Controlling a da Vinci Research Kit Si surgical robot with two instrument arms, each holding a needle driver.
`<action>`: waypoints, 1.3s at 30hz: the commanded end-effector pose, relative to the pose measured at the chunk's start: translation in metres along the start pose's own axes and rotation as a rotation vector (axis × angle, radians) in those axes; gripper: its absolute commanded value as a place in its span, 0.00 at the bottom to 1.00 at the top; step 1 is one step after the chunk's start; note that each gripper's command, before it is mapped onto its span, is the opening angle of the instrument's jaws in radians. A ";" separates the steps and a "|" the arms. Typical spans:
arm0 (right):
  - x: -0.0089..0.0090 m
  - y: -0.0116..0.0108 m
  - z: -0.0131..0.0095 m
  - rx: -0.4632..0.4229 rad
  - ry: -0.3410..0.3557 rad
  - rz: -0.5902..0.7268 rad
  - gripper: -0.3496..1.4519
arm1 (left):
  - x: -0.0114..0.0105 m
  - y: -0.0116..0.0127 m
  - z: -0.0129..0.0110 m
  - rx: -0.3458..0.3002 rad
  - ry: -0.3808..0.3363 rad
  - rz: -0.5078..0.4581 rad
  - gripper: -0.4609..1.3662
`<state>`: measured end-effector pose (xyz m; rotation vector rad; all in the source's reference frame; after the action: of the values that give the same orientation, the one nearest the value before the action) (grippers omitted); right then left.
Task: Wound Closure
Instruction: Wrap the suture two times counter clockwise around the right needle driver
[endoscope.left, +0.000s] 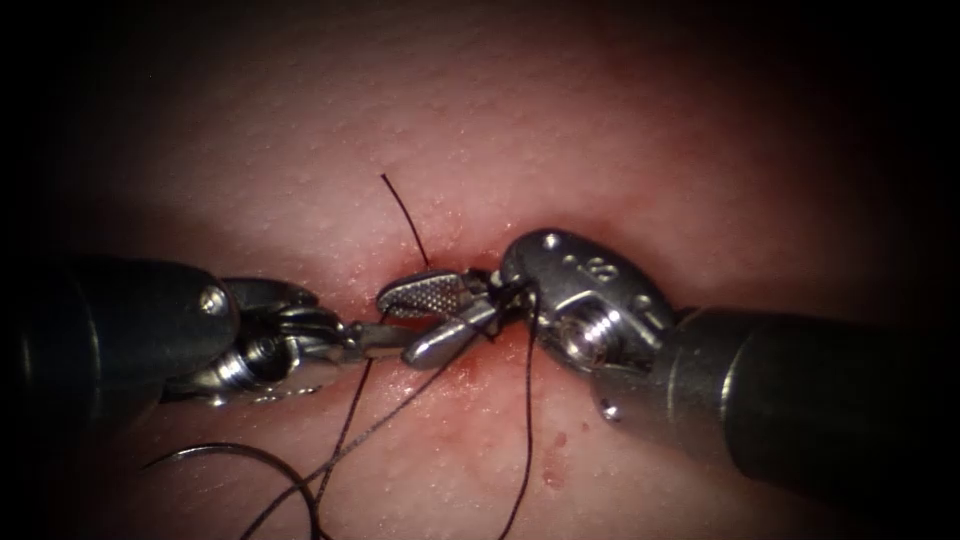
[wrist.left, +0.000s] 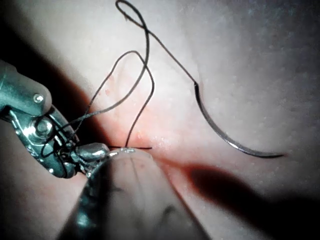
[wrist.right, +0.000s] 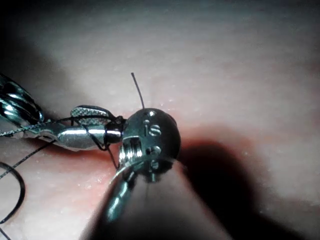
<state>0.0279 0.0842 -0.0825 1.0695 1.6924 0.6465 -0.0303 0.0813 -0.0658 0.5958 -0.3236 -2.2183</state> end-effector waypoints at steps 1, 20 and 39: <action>0.0001 -0.0001 0.0000 0.001 -0.005 -0.003 0.28 | 0.0000 0.0000 0.0001 -0.005 -0.001 0.000 0.06; -0.0014 -0.0006 -0.0017 0.072 -0.175 0.012 0.32 | -0.0018 -0.0003 -0.0021 0.011 -0.032 -0.002 0.06; -0.0012 -0.0024 -0.0011 0.058 -0.142 0.043 0.30 | -0.0012 -0.0012 0.0004 0.004 -0.025 0.024 0.06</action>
<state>0.0262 0.0822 -0.0835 1.1648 1.5866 0.5621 -0.0308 0.0829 -0.0655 0.5654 -0.3564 -2.2049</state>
